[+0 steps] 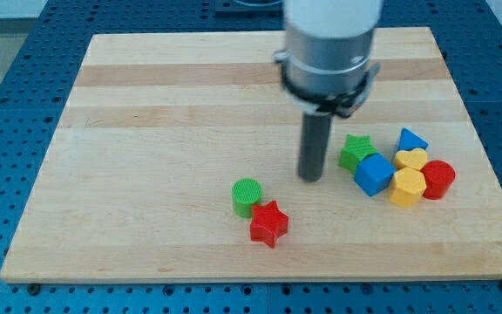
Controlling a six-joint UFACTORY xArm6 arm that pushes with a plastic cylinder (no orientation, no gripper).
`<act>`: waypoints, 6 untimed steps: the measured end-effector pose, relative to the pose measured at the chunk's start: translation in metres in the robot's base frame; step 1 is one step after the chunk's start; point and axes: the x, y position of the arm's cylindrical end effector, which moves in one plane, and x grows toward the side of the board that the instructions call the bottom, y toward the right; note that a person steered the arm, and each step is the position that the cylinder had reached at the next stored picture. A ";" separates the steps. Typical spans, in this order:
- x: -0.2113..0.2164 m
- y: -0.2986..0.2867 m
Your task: Slide the yellow heart towards the bottom center
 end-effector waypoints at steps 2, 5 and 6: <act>-0.059 0.080; 0.001 0.158; -0.003 0.087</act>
